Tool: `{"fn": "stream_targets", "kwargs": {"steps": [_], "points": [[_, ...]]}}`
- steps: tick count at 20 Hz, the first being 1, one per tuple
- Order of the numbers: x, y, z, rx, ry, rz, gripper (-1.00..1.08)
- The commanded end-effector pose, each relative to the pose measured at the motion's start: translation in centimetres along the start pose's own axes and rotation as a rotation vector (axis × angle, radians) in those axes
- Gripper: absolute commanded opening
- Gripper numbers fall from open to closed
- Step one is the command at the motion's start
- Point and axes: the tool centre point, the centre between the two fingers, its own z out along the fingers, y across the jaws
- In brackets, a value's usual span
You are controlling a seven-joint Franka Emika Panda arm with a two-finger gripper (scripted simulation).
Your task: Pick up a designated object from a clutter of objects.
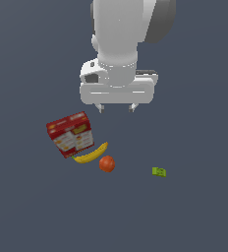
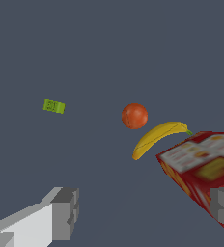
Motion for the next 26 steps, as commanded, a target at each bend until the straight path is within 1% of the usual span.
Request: {"fn": "stream_targets", "kwargs": {"steps": [1,10,16,21,26], "points": [[0.0,0.0,0.0,0.000,0.000,0.000,1.00],[-0.2,-0.7,1.1,0.011,-0.015,-0.001,1.00],[-0.2,-0.8,1.2,0.010,-0.015,-0.006,1.00],[0.6,-1.4,2.0,0.002,-0.016,-0.060,1.00],[1.9,-2.5,3.4,-0.011,-0.017,-0.161,1.00]]}}
